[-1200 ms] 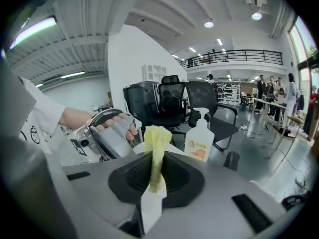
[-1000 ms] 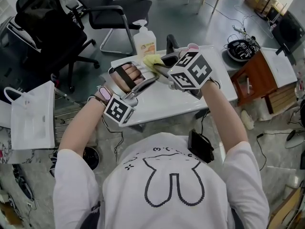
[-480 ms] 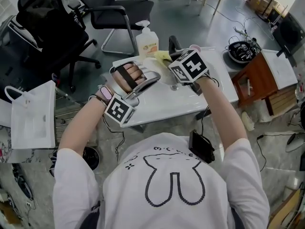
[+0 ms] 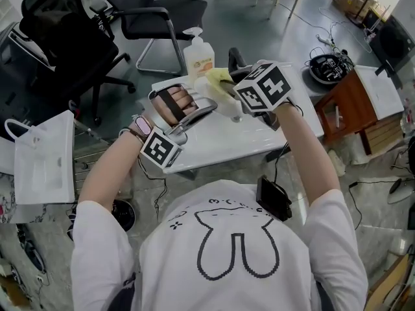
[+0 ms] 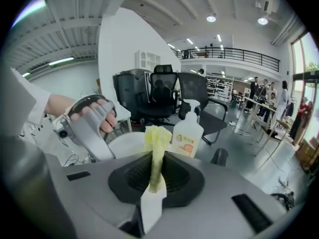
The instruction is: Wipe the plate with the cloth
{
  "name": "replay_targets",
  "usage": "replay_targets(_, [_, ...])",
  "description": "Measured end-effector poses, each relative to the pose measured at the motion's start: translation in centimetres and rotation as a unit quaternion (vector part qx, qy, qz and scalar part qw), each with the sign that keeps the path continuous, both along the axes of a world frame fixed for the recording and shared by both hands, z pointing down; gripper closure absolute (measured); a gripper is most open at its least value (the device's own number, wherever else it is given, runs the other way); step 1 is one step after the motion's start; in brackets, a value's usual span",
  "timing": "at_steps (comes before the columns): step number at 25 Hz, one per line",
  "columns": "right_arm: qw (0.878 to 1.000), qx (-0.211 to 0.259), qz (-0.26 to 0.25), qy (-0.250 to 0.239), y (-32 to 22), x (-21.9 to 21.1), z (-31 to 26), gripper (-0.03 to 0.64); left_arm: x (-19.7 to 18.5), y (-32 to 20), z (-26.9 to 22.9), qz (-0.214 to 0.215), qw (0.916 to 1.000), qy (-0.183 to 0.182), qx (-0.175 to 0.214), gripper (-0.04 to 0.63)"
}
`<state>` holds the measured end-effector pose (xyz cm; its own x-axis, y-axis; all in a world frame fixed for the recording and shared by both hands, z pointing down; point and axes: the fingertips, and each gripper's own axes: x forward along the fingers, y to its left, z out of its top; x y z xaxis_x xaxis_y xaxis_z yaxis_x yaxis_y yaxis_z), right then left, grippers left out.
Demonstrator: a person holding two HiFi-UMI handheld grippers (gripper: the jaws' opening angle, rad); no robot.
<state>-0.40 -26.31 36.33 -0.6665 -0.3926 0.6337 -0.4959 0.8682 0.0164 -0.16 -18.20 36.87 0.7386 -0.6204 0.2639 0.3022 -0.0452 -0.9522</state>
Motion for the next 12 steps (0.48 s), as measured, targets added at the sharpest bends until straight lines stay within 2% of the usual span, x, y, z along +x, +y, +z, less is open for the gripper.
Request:
replay_targets(4, [0.995,-0.024,-0.072,-0.061,2.8,-3.2,-2.9,0.566,-0.2,-0.2,0.5,-0.003,0.9999,-0.009,-0.013,0.575])
replay_targets(7, [0.991,-0.041,-0.116,-0.048,3.7,-4.5,-2.5,0.566,-0.1,-0.2,0.3,0.007,0.9998,-0.015,-0.004,0.575])
replay_targets(12, [0.991,-0.056,-0.116,-0.037,2.4,-5.2,-1.2,0.566,-0.3,-0.2,0.9,0.014,0.9987,-0.048,0.003,0.574])
